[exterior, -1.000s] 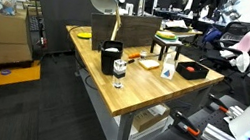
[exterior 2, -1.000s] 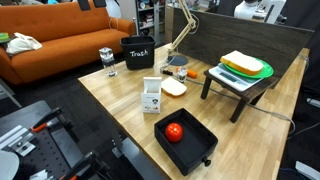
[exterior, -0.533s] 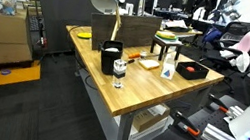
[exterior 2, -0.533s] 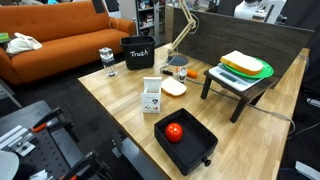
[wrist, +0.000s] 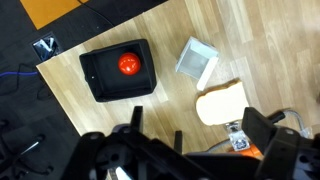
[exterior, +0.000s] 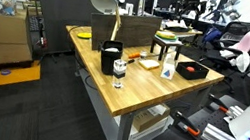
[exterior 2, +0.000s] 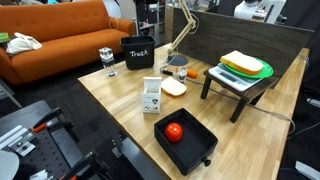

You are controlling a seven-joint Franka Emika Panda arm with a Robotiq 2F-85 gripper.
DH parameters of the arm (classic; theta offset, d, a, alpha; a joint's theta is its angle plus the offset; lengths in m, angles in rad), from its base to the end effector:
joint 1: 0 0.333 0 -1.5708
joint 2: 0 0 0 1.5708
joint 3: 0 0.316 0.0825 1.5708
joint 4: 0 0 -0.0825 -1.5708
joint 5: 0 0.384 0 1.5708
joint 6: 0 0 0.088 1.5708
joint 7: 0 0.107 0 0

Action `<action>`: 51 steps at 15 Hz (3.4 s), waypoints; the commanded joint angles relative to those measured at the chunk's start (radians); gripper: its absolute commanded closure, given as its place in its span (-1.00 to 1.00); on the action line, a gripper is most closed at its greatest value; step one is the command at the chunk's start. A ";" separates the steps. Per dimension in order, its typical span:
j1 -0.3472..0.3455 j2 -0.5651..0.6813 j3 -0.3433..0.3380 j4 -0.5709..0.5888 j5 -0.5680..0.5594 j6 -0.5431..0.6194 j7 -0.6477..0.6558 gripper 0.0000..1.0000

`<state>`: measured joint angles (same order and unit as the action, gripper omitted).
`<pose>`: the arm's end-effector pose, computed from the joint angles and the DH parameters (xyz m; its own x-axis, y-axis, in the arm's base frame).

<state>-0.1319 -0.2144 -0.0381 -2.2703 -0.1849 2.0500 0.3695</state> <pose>0.4707 -0.0914 0.4464 0.8998 -0.4340 0.0444 -0.4355 -0.8878 0.1487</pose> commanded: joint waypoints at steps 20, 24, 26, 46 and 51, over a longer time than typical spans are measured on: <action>-0.059 0.340 -0.143 0.314 0.026 0.023 0.100 -1.00; -0.051 0.384 -0.178 0.342 0.028 0.034 0.106 -1.00; -0.051 0.407 -0.183 0.367 0.036 0.032 0.112 -1.00; -0.066 0.610 -0.213 0.548 0.046 0.113 0.086 -0.46; -0.090 0.684 -0.214 0.624 0.131 0.092 0.054 0.18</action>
<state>-0.2038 0.4295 -0.2542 -1.7076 -0.1017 2.1768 0.4613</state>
